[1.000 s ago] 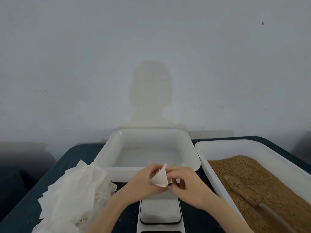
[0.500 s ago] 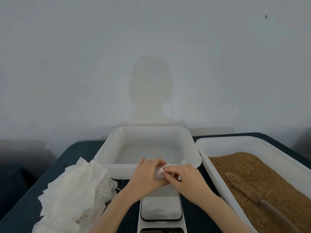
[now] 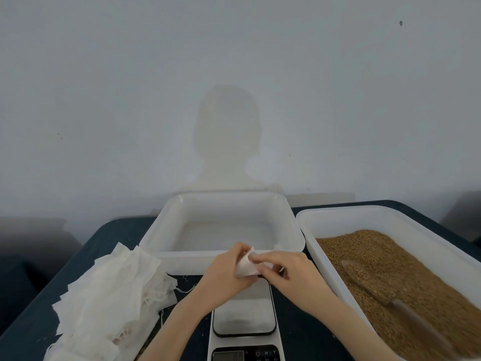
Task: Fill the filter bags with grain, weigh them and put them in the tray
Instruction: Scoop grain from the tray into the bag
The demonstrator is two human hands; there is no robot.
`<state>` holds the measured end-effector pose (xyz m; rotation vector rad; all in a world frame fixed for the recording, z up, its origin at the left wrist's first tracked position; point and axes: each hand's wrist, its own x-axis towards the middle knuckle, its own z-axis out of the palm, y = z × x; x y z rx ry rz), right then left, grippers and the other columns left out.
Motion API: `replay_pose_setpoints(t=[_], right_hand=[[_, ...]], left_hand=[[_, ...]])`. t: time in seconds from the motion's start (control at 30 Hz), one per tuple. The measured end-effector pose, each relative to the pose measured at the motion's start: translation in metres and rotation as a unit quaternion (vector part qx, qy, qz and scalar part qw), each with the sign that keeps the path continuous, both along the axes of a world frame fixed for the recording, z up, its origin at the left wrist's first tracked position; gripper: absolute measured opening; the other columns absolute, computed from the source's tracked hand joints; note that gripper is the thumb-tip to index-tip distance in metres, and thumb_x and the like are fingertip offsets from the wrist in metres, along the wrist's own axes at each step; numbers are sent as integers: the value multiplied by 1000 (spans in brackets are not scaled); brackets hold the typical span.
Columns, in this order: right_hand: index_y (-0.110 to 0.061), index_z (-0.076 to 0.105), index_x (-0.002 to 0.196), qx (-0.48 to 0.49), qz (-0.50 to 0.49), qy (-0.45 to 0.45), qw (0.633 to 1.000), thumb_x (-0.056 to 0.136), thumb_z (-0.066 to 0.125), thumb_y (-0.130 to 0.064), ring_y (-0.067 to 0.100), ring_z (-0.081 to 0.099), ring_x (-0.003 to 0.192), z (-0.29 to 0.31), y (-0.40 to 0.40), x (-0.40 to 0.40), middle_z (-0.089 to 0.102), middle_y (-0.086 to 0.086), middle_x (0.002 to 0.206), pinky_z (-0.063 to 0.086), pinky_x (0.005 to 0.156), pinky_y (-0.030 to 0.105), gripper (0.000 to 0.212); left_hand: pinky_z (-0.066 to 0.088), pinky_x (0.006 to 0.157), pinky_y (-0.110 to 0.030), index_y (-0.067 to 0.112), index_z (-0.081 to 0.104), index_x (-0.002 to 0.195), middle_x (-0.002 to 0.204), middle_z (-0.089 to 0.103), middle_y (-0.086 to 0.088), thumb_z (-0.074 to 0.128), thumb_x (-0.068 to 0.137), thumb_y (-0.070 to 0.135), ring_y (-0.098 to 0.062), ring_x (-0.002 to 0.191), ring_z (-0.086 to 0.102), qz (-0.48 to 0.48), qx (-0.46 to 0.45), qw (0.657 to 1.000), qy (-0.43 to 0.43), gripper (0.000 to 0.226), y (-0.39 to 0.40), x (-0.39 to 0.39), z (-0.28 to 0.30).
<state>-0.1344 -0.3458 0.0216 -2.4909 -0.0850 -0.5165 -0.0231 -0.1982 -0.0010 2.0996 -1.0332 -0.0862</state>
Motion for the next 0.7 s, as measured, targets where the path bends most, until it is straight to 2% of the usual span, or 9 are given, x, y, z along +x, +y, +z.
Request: replay_pose_setpoints(t=[0.07, 0.2, 0.27, 0.33, 0.43, 0.5, 0.57, 0.7], right_hand=[[-53, 64, 104, 26, -41, -5, 999, 91, 55, -39, -5, 60, 74, 5, -19, -12, 59, -41, 82, 45, 62, 10, 21], [-47, 67, 97, -13, -192, -32, 981, 89, 61, -31, -4, 59, 66, 6, -94, -48, 67, -27, 76, 46, 57, 11, 20], [-45, 67, 95, -60, -273, 39, 959, 90, 62, -32, -9, 58, 69, 2, -132, -69, 64, -28, 80, 46, 58, 9, 15], [-41, 63, 91, -102, -315, 148, 932, 91, 59, -41, -6, 58, 75, -8, -162, -87, 65, -22, 88, 51, 68, 15, 4], [-31, 62, 94, -140, -311, 314, 886, 86, 57, -55, 3, 60, 80, -26, -184, -106, 64, -12, 91, 54, 78, 26, 26], [-27, 60, 103, -153, -285, 377, 868, 84, 60, -53, 8, 60, 88, -34, -186, -111, 63, -9, 100, 53, 81, 28, 32], [-25, 57, 111, -160, -270, 390, 866, 83, 63, -47, 11, 59, 96, -38, -187, -112, 60, -5, 110, 52, 86, 30, 36], [-22, 54, 111, -191, -258, 385, 865, 83, 65, -38, 14, 57, 99, -34, -186, -105, 56, -2, 113, 51, 84, 29, 34]], left_hand=[[44, 65, -13, 37, 46, 101, 86, 62, 15, 74, 76, 34, 5, 81, 58, -4, 10, 1000, -5, 38, -5, -1, 0], [47, 73, -18, 31, 48, 112, 97, 60, 15, 75, 77, 34, -1, 87, 58, -38, 25, 999, -14, 43, -31, -5, 2], [45, 76, -20, 29, 48, 116, 101, 59, 15, 75, 77, 33, -6, 89, 58, -57, 23, 998, -26, 47, -53, -9, 5], [41, 78, -19, 29, 48, 118, 105, 56, 16, 74, 77, 33, -5, 94, 55, -76, 24, 996, -46, 49, -76, -16, 7], [40, 74, -15, 36, 44, 111, 102, 54, 19, 73, 78, 35, -3, 94, 55, -112, 24, 992, -44, 44, -107, -27, 9], [38, 69, -10, 41, 40, 106, 98, 52, 23, 72, 78, 39, -1, 90, 54, -126, 22, 991, -40, 43, -120, -35, 8], [39, 68, -9, 43, 38, 107, 100, 53, 21, 71, 78, 42, 0, 89, 55, -134, 28, 990, -39, 44, -128, -40, 5], [41, 68, -8, 43, 38, 110, 106, 56, 19, 71, 80, 42, 2, 90, 56, -139, 35, 989, -32, 44, -129, -41, 0]])
